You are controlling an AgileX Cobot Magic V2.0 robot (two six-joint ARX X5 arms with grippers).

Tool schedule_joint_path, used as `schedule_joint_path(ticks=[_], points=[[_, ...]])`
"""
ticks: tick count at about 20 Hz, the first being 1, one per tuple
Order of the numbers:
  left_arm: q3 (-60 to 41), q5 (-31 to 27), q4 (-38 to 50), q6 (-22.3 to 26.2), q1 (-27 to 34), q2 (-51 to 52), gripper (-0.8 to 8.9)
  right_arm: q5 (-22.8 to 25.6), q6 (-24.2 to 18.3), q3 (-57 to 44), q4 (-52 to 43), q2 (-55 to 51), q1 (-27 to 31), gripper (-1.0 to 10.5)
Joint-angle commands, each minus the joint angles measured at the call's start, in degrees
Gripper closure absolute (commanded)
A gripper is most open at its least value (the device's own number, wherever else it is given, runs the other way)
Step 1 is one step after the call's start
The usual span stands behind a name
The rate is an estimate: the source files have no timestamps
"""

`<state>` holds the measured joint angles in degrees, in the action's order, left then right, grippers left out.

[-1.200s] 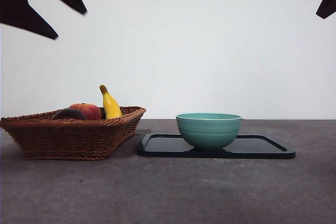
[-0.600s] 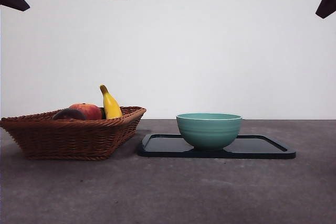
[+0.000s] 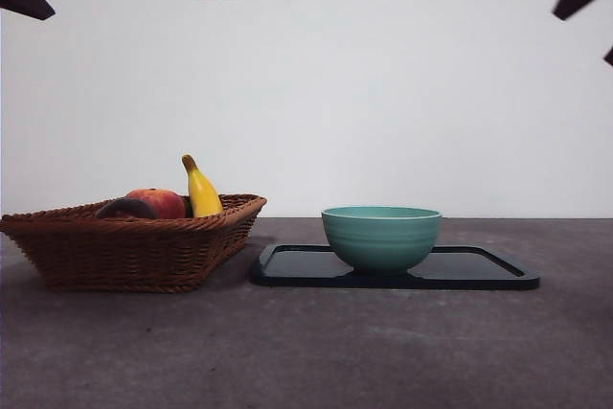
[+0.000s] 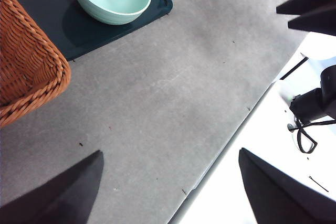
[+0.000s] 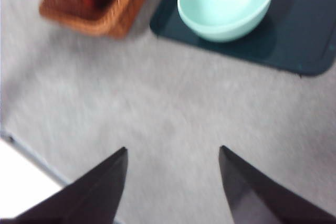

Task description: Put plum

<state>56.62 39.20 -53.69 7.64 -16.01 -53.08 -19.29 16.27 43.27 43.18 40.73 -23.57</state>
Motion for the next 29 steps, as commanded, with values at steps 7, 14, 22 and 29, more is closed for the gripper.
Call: schedule_joint_path(ticks=[7,14,22,29], points=[[1.22,0.31,0.52,0.7,-0.2,-0.39,4.08,2.84,1.64,12.04,-5.09,19.39,4.22,6.5],[1.22,0.31,0.52,0.66,-0.2,-0.39,4.08,3.23,-1.99,25.73,-5.55,40.96,6.8,6.5],[1.22,0.31,0.55,0.66,-0.2,-0.39,4.08,3.26,-2.29,30.25,-13.0,57.2,6.84,6.5],[1.22,0.31,0.5,0.66,-0.2,-0.39,4.08,5.27,-1.95,30.25,-17.7,64.26,6.34,6.8]])
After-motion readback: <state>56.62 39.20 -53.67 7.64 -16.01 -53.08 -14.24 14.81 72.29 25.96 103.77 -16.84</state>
